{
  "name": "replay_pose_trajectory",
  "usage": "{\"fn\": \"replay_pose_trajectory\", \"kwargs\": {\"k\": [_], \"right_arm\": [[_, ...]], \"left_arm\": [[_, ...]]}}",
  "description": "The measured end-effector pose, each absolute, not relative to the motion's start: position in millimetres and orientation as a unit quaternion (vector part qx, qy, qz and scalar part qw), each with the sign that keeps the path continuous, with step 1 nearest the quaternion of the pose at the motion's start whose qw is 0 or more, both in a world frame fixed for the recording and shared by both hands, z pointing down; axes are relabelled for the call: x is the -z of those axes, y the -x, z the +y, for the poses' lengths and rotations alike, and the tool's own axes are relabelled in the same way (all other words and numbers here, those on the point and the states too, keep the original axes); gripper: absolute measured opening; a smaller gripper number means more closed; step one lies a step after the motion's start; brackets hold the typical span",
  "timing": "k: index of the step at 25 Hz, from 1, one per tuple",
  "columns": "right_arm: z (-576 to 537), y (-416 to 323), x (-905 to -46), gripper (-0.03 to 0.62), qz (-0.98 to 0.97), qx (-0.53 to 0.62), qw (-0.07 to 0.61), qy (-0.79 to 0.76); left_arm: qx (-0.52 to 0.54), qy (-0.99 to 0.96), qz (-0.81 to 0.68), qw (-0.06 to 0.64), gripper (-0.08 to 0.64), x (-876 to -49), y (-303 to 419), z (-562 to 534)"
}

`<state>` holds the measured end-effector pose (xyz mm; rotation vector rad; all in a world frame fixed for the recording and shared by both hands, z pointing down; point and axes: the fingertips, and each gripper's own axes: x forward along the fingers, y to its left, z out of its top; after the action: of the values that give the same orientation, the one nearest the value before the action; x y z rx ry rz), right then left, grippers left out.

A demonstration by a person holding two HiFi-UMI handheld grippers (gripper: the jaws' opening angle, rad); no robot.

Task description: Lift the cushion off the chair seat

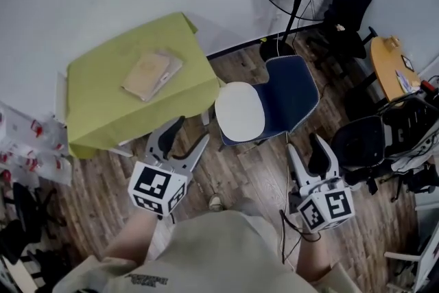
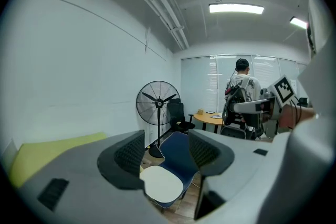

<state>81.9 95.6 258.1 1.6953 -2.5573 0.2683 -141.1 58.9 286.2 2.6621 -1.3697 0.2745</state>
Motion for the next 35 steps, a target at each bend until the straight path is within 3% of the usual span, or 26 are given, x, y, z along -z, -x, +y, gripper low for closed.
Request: {"fn": "replay_pose_trajectory", "kwargs": {"k": [20, 35], "right_arm": [[-104, -142, -370, 0.253, -0.836, -0.177, 0.099, -0.509], [-228, -161, -531, 0.256, -0.825, -0.284, 0.188, -0.451]], "left_arm": [[-0.146, -0.855, -0.47, 0.162, 0.252, -377, 71, -108], [-0.24, -0.799, -0.494, 0.245, 0.261, -503, 20, -213]]}}
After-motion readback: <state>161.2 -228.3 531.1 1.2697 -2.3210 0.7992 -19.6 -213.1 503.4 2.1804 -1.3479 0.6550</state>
